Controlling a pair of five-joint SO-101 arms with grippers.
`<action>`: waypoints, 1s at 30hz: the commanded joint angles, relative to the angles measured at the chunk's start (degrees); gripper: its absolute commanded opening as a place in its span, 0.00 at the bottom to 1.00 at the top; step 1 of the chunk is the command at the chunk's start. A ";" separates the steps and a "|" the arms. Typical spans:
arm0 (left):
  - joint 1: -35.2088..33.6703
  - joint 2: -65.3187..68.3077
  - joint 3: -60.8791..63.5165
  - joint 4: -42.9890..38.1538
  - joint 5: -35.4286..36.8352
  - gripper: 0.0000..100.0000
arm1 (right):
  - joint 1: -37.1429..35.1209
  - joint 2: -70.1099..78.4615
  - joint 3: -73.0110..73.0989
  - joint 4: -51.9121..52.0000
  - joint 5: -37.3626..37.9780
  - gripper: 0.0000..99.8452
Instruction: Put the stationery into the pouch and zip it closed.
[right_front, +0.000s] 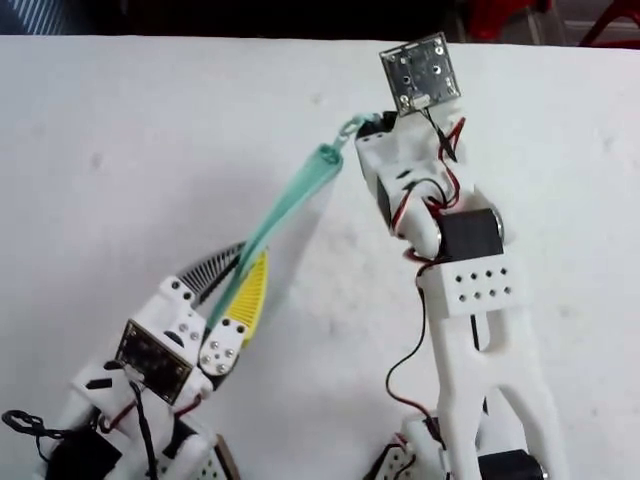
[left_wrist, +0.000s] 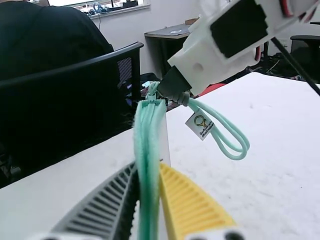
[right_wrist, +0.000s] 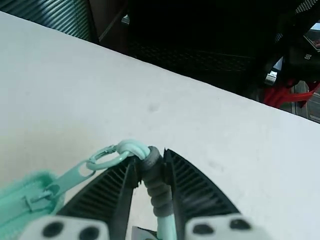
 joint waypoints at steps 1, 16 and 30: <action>0.13 -0.92 -2.11 2.11 -0.09 0.02 | 6.99 1.27 -0.88 -3.74 0.35 0.02; 0.13 -0.92 -1.85 1.93 -0.09 0.02 | 5.23 -1.19 -0.70 -2.33 -0.26 0.15; 0.13 -0.92 -1.67 1.85 -0.09 0.02 | -2.86 -20.26 -6.68 24.31 -0.26 0.32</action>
